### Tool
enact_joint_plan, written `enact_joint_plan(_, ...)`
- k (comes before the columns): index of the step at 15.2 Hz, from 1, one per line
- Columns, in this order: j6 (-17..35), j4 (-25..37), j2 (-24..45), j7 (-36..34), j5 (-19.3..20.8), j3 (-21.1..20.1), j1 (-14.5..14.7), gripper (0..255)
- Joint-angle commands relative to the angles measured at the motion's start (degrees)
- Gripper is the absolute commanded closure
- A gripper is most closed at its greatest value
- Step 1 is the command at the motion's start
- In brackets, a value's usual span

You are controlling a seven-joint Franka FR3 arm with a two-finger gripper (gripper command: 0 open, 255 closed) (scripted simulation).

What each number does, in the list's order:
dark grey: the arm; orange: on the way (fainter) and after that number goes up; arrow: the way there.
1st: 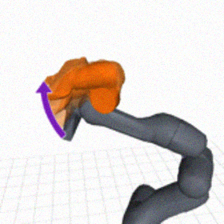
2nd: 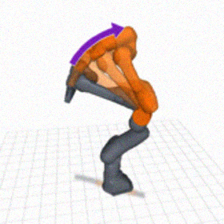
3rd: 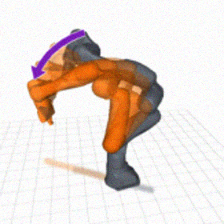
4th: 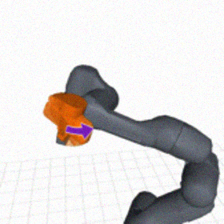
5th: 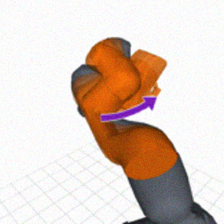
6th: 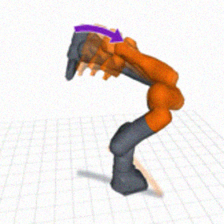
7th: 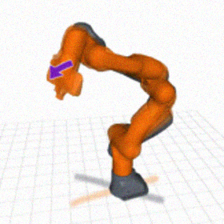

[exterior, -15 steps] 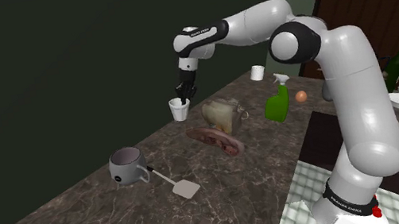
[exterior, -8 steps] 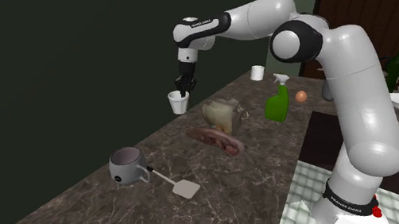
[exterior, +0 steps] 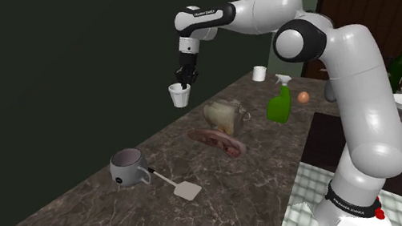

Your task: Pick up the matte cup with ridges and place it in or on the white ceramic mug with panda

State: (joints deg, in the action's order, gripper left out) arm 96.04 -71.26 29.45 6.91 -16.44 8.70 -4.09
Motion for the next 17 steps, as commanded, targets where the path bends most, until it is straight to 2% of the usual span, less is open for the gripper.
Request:
enact_joint_plan(1,-1.8,2.1,0.3,-0.3,0.0,0.0,-0.2,255)
enact_joint_plan(9,-8.1,9.8,1.5,-1.6,0.0,-0.1,-0.9,255)
enact_joint_plan(13,-4.4,1.3,-4.1,-5.3,0.8,-0.9,3.3,255)
enact_joint_plan(17,-1.6,-4.5,-8.3,-9.5,1.5,-2.1,7.1,255)
